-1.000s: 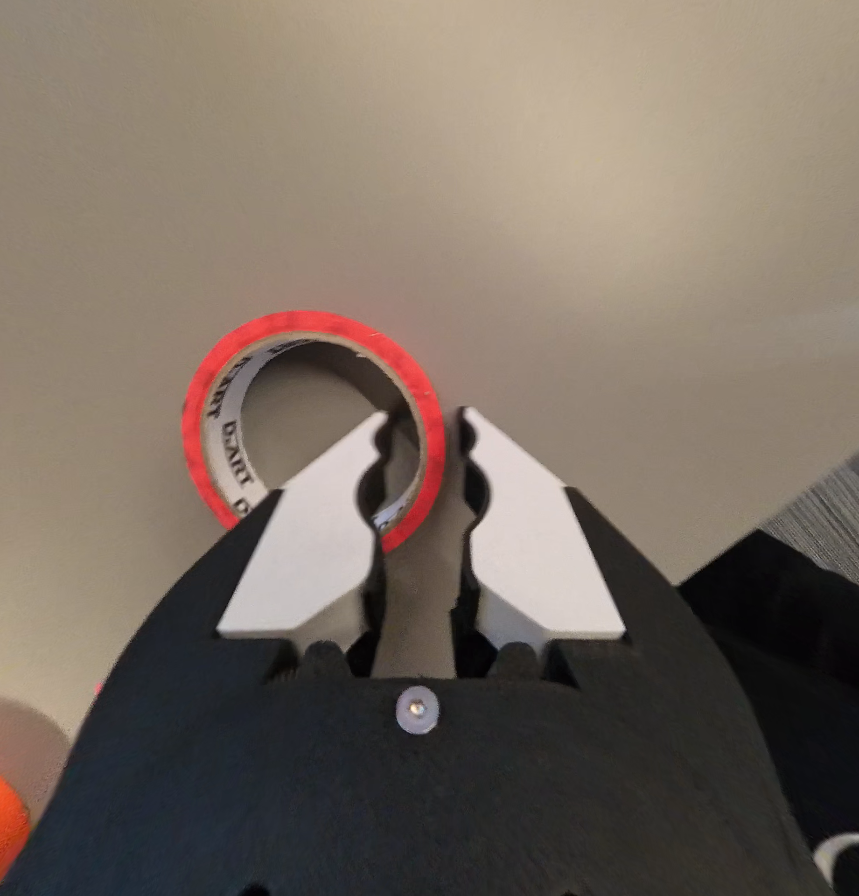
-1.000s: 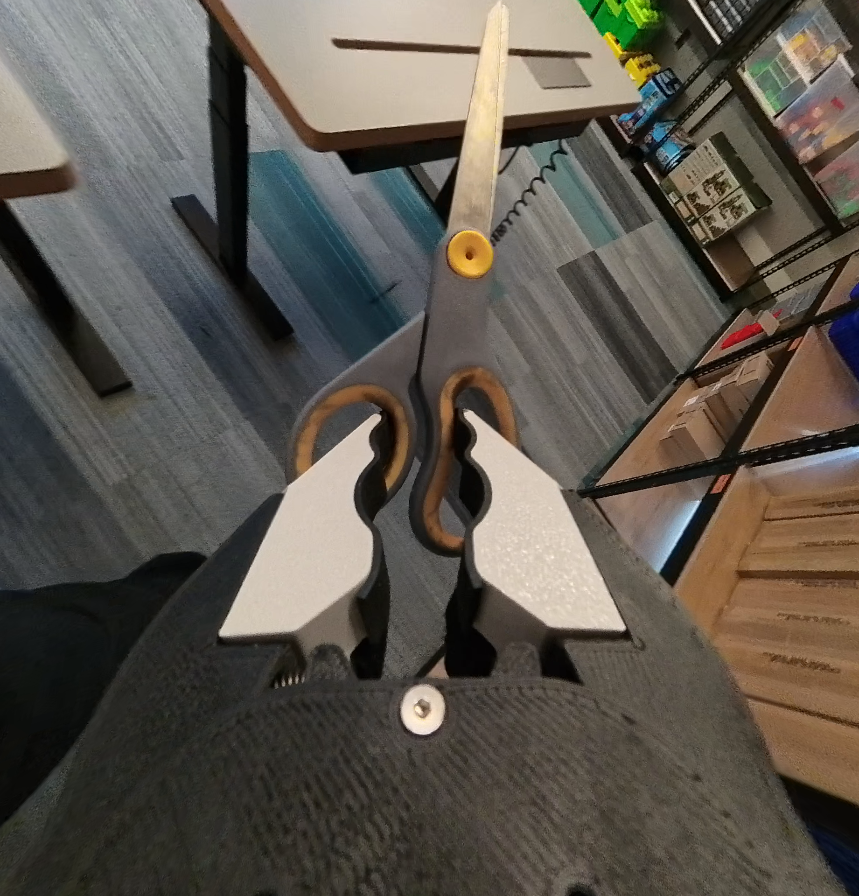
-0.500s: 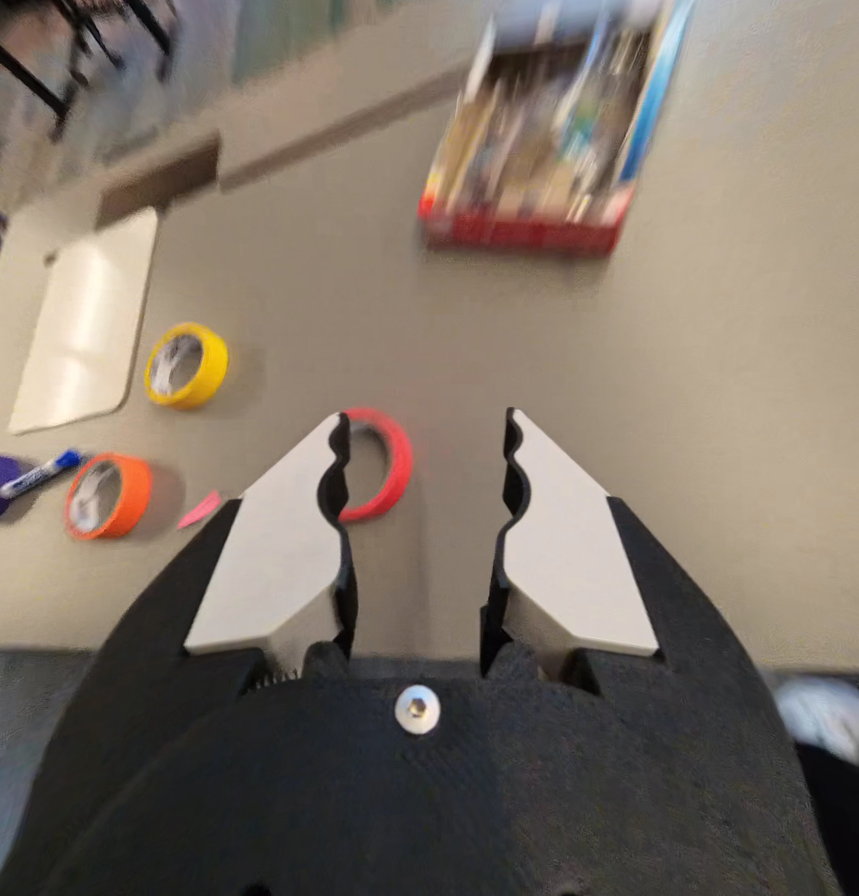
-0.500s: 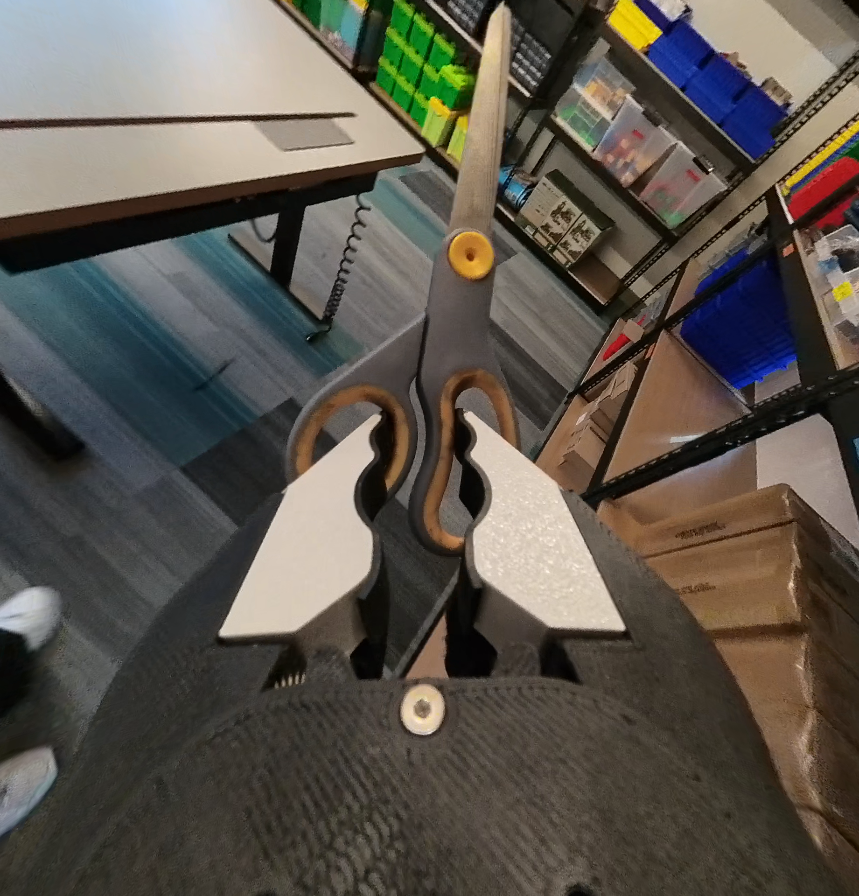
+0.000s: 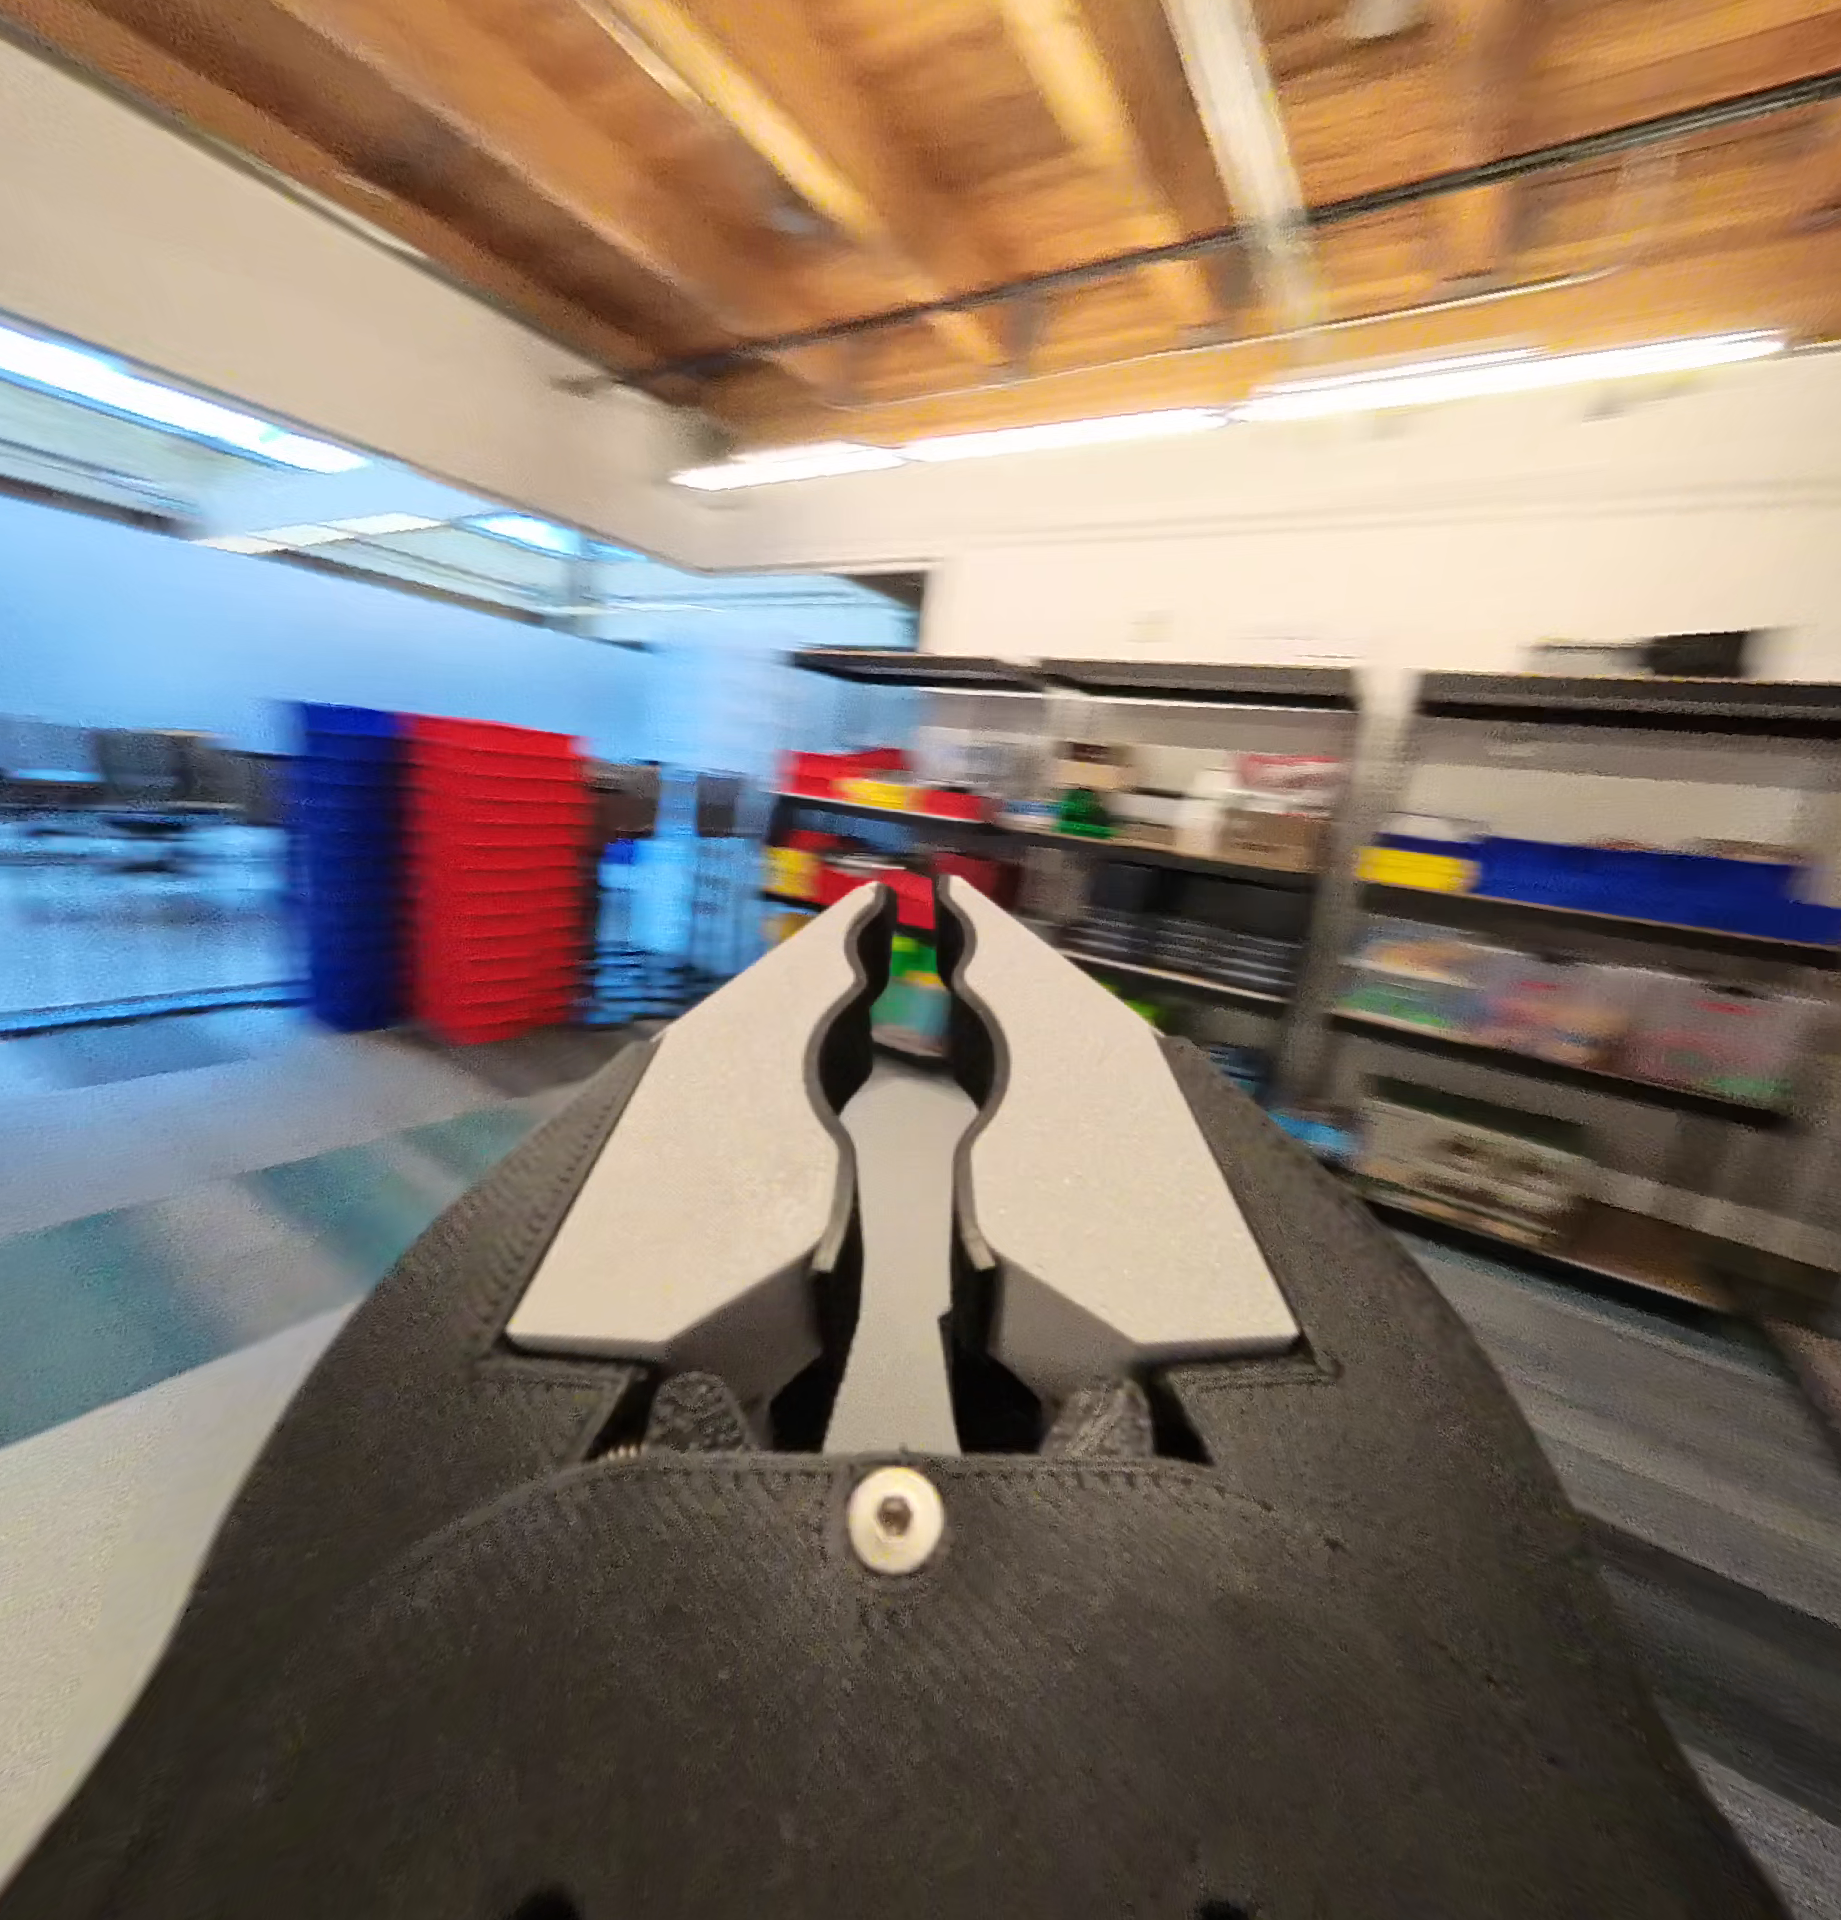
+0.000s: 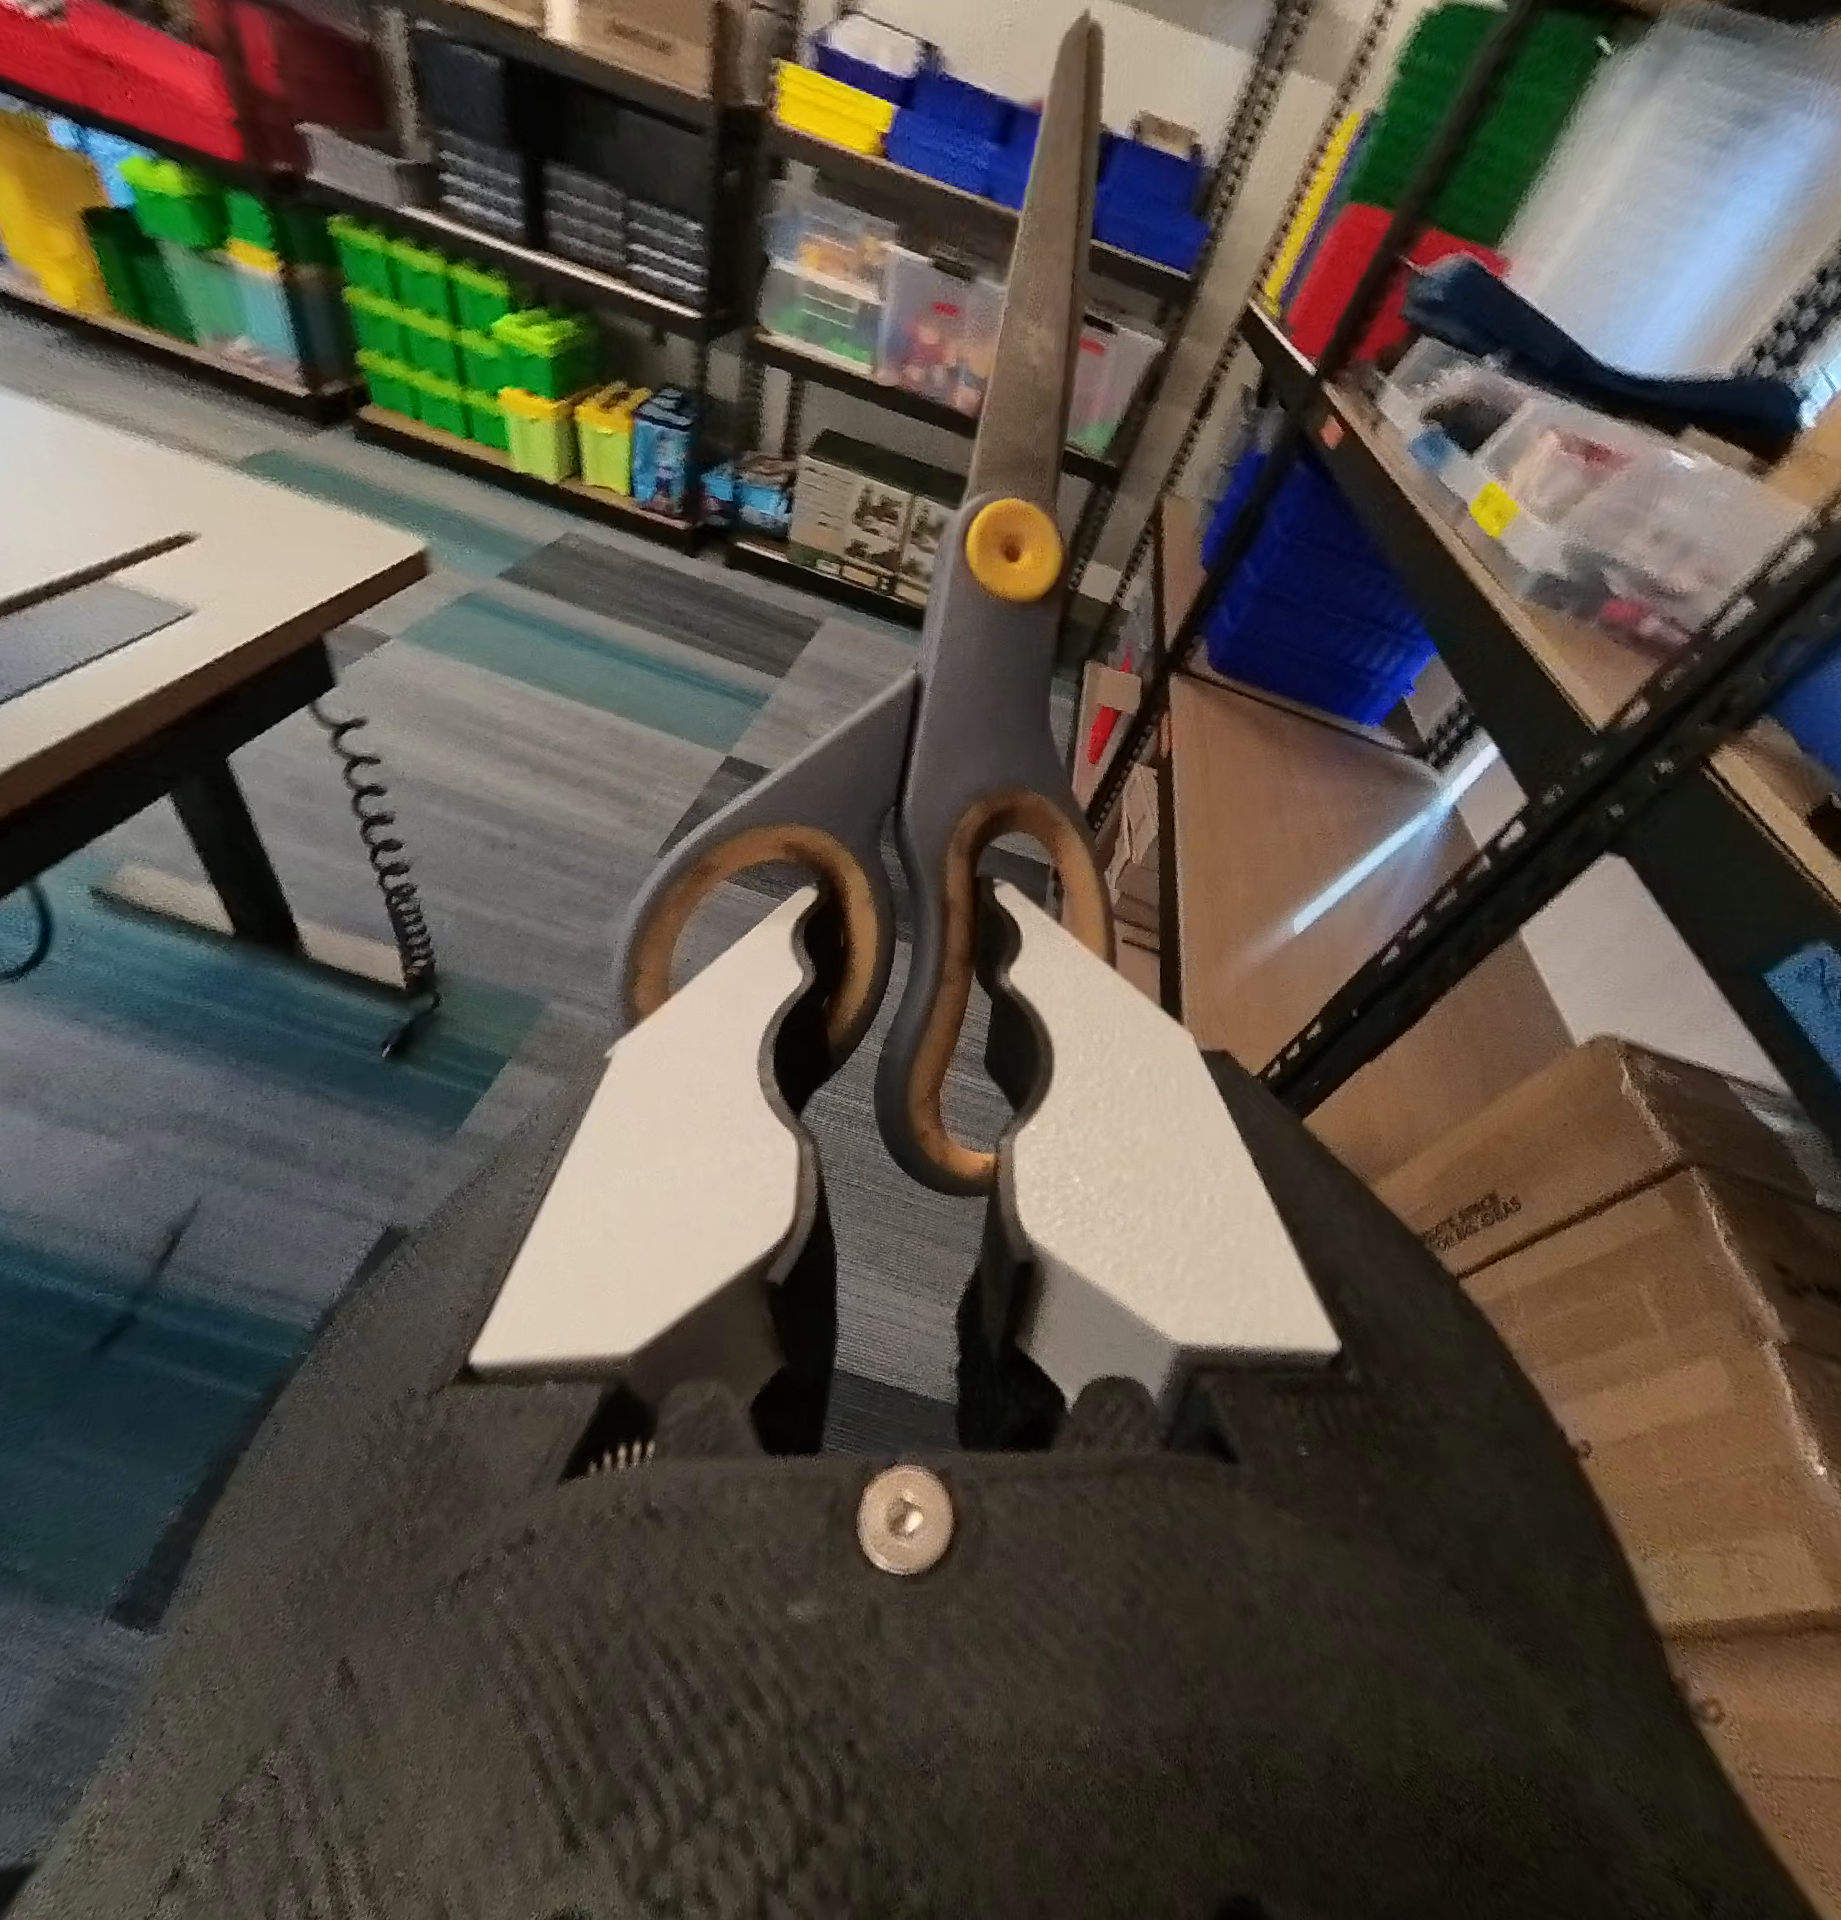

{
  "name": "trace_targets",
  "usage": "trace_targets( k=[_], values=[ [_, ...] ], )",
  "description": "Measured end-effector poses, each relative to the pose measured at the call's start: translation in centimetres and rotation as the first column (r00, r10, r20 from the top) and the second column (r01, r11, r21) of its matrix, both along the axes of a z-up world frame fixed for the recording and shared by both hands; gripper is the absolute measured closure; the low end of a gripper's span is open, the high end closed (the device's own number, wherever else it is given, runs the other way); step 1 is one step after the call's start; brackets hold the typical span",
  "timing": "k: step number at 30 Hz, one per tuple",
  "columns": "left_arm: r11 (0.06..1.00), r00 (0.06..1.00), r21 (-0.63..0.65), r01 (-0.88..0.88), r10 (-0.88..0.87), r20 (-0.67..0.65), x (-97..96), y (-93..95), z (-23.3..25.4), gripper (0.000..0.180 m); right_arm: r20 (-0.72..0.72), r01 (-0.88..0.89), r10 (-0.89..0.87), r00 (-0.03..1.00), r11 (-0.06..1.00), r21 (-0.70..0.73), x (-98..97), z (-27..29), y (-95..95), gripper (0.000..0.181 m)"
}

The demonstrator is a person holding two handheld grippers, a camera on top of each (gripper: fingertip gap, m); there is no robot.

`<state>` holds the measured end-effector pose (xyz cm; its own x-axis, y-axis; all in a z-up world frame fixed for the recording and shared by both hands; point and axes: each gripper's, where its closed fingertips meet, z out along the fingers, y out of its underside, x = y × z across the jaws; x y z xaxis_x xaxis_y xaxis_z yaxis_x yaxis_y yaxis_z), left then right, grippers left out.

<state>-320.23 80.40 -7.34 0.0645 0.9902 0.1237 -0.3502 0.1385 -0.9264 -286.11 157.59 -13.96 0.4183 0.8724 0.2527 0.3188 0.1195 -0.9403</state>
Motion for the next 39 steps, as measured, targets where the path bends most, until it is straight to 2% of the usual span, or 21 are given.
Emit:
trace_targets(
  k=[2, 4, 6, 11, 13, 16, 20, 24, 28, 31, 33, 37, 39],
  values=[
    [0.958, 0.958, -0.015, 0.288, -0.287, 0.019, -7.1, 14.1, 1.2, 0.180, -0.013, 0.070, -0.070, 0.997, 0.997, -0.042, -0.6, 0.2, 3.3, 0.157],
    [0.808, 0.816, -0.112, 0.578, -0.569, 0.099, -11.0, 28.3, 0.6, 0.180, -0.004, 0.129, -0.129, 0.992, 0.991, -0.036, -1.2, 0.1, 6.5, 0.157],
    [0.697, 0.726, -0.203, 0.688, -0.656, 0.207, -13.7, 38.6, -1.3, 0.180, 0.039, 0.190, -0.189, 0.981, 0.982, -0.018, -1.7, -0.2, 10.2, 0.157],
    [0.604, 0.662, -0.271, 0.750, -0.694, 0.284, -18.4, 55.2, -5.5, 0.180, 0.031, 0.248, -0.247, 0.969, 0.968, -0.038, -6.5, 0.1, 20.5, 0.157],
    [0.593, 0.643, -0.250, 0.765, -0.695, 0.322, -20.7, 60.3, -6.8, 0.180, 0.018, 0.264, -0.263, 0.965, 0.960, -0.094, -9.6, 0.9, 25.0, 0.157],
    [0.509, 0.557, -0.229, 0.830, -0.731, 0.395, -23.8, 67.4, -8.7, 0.180, -0.048, 0.250, -0.258, 0.965, 0.959, -0.130, -15.3, 2.8, 31.6, 0.157],
    [0.447, 0.506, -0.245, 0.860, -0.686, 0.523, -28.8, 73.5, -11.9, 0.180, -0.037, 0.315, -0.328, 0.944, 0.930, -0.191, -21.8, 4.4, 40.0, 0.157],
    [0.375, 0.469, -0.285, 0.882, -0.643, 0.606, -35.8, 78.8, -15.8, 0.180, -0.077, 0.448, -0.476, 0.876, 0.863, -0.233, -25.0, 5.6, 47.9, 0.157],
    [0.265, 0.358, -0.240, 0.934, -0.691, 0.629, -43.9, 86.2, -16.5, 0.180, -0.142, 0.564, -0.634, 0.760, 0.752, -0.341, -25.9, 7.3, 53.4, 0.157],
    [0.149, 0.250, -0.209, 0.967, -0.727, 0.640, -49.3, 92.3, -14.8, 0.180, -0.069, 0.653, -0.717, 0.693, 0.665, -0.363, -26.3, 8.8, 56.9, 0.157],
    [0.094, 0.222, -0.230, 0.969, -0.741, 0.634, -52.5, 96.2, -13.6, 0.180, -0.014, 0.699, -0.757, 0.653, 0.610, -0.374, -26.5, 9.5, 59.6, 0.157],
    [-0.008, 0.128, -0.216, 0.976, -0.786, 0.605, -56.1, 104.6, -11.4, 0.180, 0.122, 0.719, -0.764, 0.634, 0.523, -0.458, -28.4, 9.0, 64.6, 0.157],
    [-0.058, 0.069, -0.192, 0.980, -0.801, 0.595, -56.9, 108.9, -11.3, 0.180, 0.231, 0.770, -0.765, 0.601, 0.477, -0.423, -29.1, 8.2, 66.5, 0.157]
  ],
)
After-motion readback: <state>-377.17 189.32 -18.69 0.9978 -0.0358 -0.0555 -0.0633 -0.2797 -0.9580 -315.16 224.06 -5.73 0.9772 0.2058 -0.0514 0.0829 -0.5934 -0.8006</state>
